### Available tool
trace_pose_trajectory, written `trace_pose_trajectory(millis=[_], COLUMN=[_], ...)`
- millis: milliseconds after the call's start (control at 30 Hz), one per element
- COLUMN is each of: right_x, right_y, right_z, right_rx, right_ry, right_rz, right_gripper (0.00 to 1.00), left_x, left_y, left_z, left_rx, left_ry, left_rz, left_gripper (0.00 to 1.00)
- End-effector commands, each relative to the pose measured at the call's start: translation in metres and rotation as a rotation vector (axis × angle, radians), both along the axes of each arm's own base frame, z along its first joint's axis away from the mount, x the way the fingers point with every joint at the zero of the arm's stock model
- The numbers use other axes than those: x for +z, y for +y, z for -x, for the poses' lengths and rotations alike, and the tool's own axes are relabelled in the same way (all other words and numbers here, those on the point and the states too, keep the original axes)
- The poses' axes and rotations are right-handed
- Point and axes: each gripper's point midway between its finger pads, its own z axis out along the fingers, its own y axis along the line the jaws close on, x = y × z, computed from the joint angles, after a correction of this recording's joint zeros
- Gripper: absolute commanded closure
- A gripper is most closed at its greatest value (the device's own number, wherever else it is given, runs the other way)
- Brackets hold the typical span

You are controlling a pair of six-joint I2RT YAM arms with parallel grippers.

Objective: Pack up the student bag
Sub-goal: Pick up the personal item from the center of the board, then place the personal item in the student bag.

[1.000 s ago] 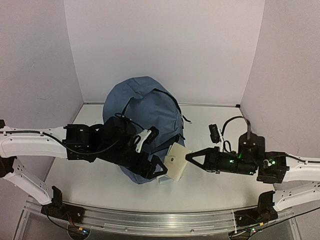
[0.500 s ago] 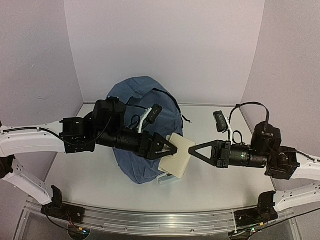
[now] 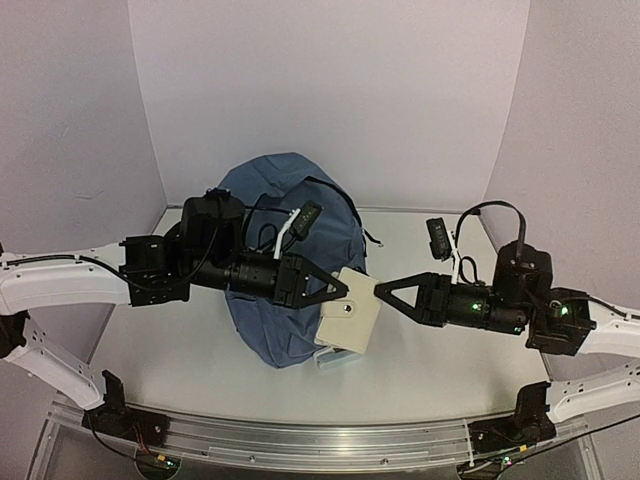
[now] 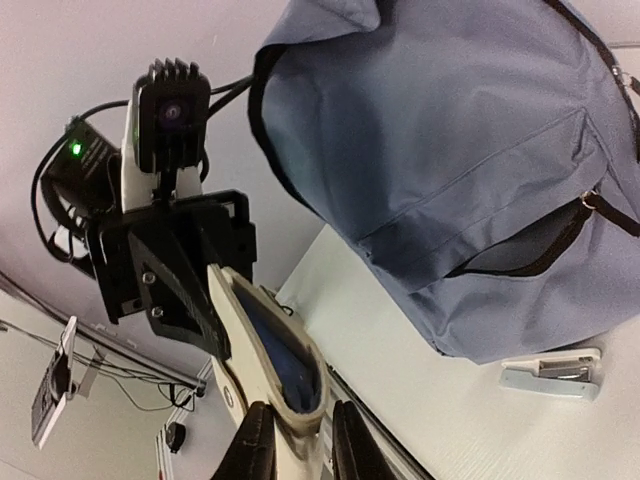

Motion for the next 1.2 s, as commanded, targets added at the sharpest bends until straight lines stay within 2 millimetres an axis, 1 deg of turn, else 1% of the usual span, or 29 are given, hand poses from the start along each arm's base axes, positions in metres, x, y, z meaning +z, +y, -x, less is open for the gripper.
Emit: trace_pose_trajectory(millis=[0,33,67,133,167,200,233,300,400,467,533,633,700,833,900,933,1033,1067,1100,1133,1167], right_x=[0.011,0.002,-0.005,-0.013,-0.022,-0.026,-0.033,-0.041,-0.047,-0.054,-0.061,-0.071,-0.082,-0.098,-0.105,-0.108,-0.116,-0.117,-0.118,-0.119,-0.117], right_y=[-0.008,-0.012,-0.015,-0.023,-0.028,-0.030,-0.032,-0.030,-0.022,-0.019,-0.014,-0.004,0.003,0.017,0.024,0.028,0.035,0.036,0.036,0.035,0.033], right_z=[-0.035,-0.044,-0.051,-0.068,-0.077,-0.084,-0.090,-0.099,-0.111,-0.120,-0.129,-0.136,-0.138,-0.139,-0.139,-0.138,-0.134,-0.133,-0.132,-0.130,-0.129], right_rx=[-0.204,-0.261,-0.311,-0.429,-0.487,-0.536,-0.580,-0.622,-0.651,-0.654,-0.650,-0.628,-0.607,-0.566,-0.538,-0.522,-0.481,-0.473,-0.467,-0.465,-0.467], right_ry=[-0.016,-0.003,0.010,0.017,0.018,0.021,0.018,0.013,0.009,0.024,0.044,0.065,0.081,0.102,0.114,0.121,0.142,0.146,0.150,0.154,0.158], right_rz=[0.037,0.082,0.120,0.195,0.255,0.298,0.352,0.414,0.457,0.477,0.493,0.516,0.541,0.572,0.585,0.590,0.596,0.597,0.596,0.593,0.585], right_gripper=[0.57,0.45,0.37,0.29,0.22,0.20,0.19,0.19,0.19,0.19,0.22,0.25,0.27,0.28,0.31,0.34,0.48,0.54,0.64,0.71,0.76], left_x=[0.020,0.021,0.020,0.015,0.017,0.017,0.022,0.028,0.038,0.040,0.044,0.043,0.036,0.028,0.025,0.024,0.016,0.013,0.008,0.003,0.001], left_y=[0.011,0.014,0.018,0.029,0.035,0.040,0.043,0.049,0.060,0.068,0.071,0.068,0.065,0.058,0.054,0.053,0.048,0.046,0.044,0.042,0.038], left_z=[-0.017,-0.021,-0.027,-0.040,-0.047,-0.052,-0.057,-0.062,-0.072,-0.078,-0.081,-0.080,-0.081,-0.087,-0.092,-0.095,-0.107,-0.111,-0.116,-0.119,-0.123], left_rx=[0.087,0.106,0.143,0.222,0.261,0.289,0.315,0.337,0.390,0.420,0.438,0.410,0.392,0.373,0.364,0.359,0.332,0.322,0.315,0.302,0.288], left_ry=[-0.051,-0.062,-0.080,-0.121,-0.150,-0.172,-0.196,-0.233,-0.286,-0.309,-0.324,-0.326,-0.319,-0.323,-0.337,-0.338,-0.340,-0.338,-0.335,-0.330,-0.326], left_rz=[-0.018,-0.033,-0.066,-0.152,-0.177,-0.207,-0.220,-0.249,-0.293,-0.328,-0.344,-0.354,-0.388,-0.453,-0.472,-0.477,-0.501,-0.510,-0.523,-0.533,-0.535], left_gripper=[1.00,1.00,1.00,1.00,1.00,1.00,1.00,1.00,1.00,1.00,1.00,1.00,1.00,1.00,1.00,1.00,1.00,1.00,1.00,1.00,1.00])
